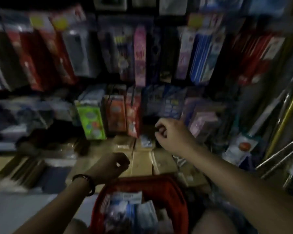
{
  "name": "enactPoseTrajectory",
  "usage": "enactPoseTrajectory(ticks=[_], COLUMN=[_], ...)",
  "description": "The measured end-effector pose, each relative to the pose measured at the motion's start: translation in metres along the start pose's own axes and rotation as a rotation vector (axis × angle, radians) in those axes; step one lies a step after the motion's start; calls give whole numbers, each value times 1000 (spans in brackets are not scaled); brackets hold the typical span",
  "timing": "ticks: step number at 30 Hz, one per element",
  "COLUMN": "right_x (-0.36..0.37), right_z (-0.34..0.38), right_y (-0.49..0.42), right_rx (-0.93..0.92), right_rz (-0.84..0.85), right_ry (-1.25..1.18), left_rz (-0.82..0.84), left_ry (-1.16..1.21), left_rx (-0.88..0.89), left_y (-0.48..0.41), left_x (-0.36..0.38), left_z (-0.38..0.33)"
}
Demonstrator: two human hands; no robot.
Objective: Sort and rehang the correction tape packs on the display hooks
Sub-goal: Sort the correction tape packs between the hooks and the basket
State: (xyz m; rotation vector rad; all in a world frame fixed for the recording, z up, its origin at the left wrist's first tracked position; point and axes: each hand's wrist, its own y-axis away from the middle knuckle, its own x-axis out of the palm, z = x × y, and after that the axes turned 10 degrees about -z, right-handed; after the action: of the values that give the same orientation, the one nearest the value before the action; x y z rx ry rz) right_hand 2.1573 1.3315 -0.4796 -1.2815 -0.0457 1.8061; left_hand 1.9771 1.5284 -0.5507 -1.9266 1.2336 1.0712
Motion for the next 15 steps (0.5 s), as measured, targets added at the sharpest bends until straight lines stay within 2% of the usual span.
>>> enactPoseTrajectory(ticks=[3, 5, 11, 15], right_x=[66, 102, 208, 264], right_z=[-29, -46, -83, -97], right_y=[65, 102, 197, 251], right_rx=[113, 205, 518, 600], right_rz=[287, 414, 612, 712], right_ry=[19, -9, -88, -53], left_rz=[164, 250, 370, 367], left_ry=[-15, -45, -32, 16], left_rx=[-112, -169, -317, -404], left_y=[33, 51, 68, 70], left_x=[54, 83, 157, 197], left_z=[46, 71, 117, 131])
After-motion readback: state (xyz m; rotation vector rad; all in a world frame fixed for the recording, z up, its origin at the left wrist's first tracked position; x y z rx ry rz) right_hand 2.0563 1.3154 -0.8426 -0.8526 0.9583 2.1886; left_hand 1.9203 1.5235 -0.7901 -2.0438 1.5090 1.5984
